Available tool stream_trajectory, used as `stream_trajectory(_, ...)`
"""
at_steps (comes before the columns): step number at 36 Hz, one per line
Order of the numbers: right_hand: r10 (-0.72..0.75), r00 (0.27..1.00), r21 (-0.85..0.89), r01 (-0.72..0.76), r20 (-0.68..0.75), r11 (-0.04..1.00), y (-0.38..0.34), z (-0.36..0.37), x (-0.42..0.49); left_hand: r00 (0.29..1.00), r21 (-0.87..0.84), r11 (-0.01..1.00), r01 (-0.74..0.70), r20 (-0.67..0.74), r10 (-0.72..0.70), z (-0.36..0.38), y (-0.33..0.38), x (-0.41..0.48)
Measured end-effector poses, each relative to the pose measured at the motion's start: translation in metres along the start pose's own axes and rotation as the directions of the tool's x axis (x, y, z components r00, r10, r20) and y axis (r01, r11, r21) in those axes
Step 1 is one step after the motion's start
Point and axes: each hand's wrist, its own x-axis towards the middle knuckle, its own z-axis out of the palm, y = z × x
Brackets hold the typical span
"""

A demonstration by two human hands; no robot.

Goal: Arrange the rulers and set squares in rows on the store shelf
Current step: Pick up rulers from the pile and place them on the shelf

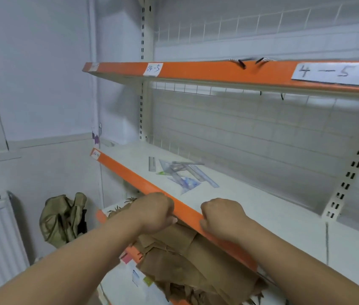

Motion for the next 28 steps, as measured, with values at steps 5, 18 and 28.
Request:
stream_trajectory(5, 0.006, 1.0, -0.004, -0.006, 0.006, 1.0, 0.003, 0.004, 0.051, 1.0, 0.029, 1.0, 0.006, 0.004, -0.006, -0.009, -0.036, 0.039)
stream_trajectory(18, 0.087, 0.993, -0.018, -0.086, 0.076, 0.996, 0.005, 0.004, 0.125, 0.998, -0.019, 0.999, -0.051, 0.021, 0.052, -0.019, -0.093, 0.126)
stream_trajectory(28, 0.24, 0.967, -0.041, -0.237, 0.091, 0.971, -0.009, 0.008, 0.174, 0.98, 0.015, 0.98, -0.197, 0.035, 0.196, -0.028, -0.143, 0.18)
